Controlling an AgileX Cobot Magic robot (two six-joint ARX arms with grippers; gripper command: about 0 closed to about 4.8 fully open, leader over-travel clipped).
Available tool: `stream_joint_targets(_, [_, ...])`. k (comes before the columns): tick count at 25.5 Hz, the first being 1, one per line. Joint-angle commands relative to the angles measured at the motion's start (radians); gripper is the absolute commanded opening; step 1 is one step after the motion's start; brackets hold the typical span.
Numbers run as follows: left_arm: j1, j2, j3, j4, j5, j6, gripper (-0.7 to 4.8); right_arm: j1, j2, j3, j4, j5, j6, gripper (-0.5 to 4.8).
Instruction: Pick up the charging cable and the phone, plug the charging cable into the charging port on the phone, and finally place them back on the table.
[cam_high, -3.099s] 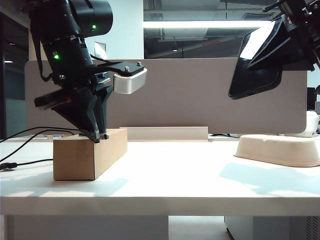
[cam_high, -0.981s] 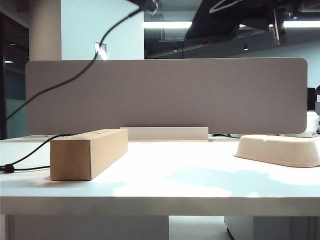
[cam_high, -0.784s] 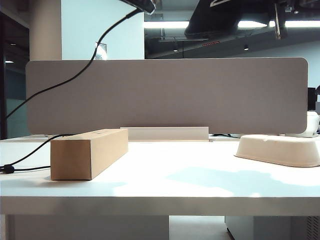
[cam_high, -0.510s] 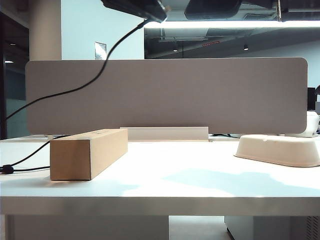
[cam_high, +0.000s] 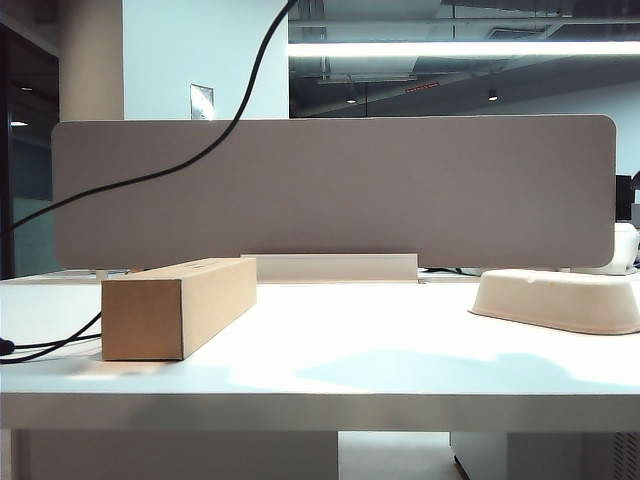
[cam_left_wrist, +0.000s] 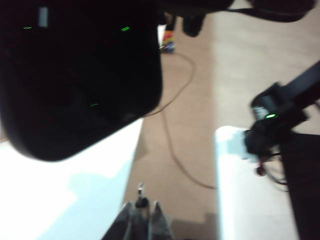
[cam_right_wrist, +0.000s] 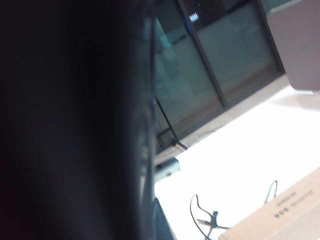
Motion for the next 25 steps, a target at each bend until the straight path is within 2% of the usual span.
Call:
stream_joint_targets(1, [-0.002,-0.007,0.002,0.013,0.093,-0.003,-0.06,-0.001,-0.028,0.008,0.075,0.003,0.100,-0.02])
stream_joint_targets(3, [-0.002,-0.010,0.002,0.014,0.120,-0.003,-0.06,-0.001,-0.038,0.008,0.114,0.002,0.177,-0.02])
stream_joint_targets(5, [-0.002,-0.026,0.002,0.027,0.175,-0.003,-0.06,-0.001,-0.046,0.008,0.186,0.000,0.311,-0.02])
stream_joint_targets(7, [-0.002,-0.040,0.002,0.053,0.183,-0.005,-0.06,-0.001,-0.045,0.008,0.220,0.001,0.388,-0.02])
stream_joint_targets(9, [-0.001,-0.049,0.002,0.120,0.207,-0.056,-0.06,-0.001,-0.045,0.008,0.251,0.006,0.444,-0.02])
stream_joint_targets(10, [-0.001,-0.053,0.002,0.201,0.235,-0.144,-0.06,-0.001,-0.045,0.008,0.268,0.007,0.465,-0.02])
stream_joint_targets(12, [-0.001,-0.053,0.002,0.270,0.253,-0.207,-0.06,-0.001,-0.045,0.008,0.271,0.007,0.493,-0.02])
stream_joint_targets(21, [-0.002,-0.035,0.002,0.275,0.267,-0.232,-0.06,0.000,-0.045,0.008,0.298,-0.002,0.523,-0.02])
stream_joint_targets(25, [-0.002,-0.013,0.002,0.354,0.317,-0.347,-0.06,0.000,-0.045,0.007,0.304,-0.010,0.518,-0.02])
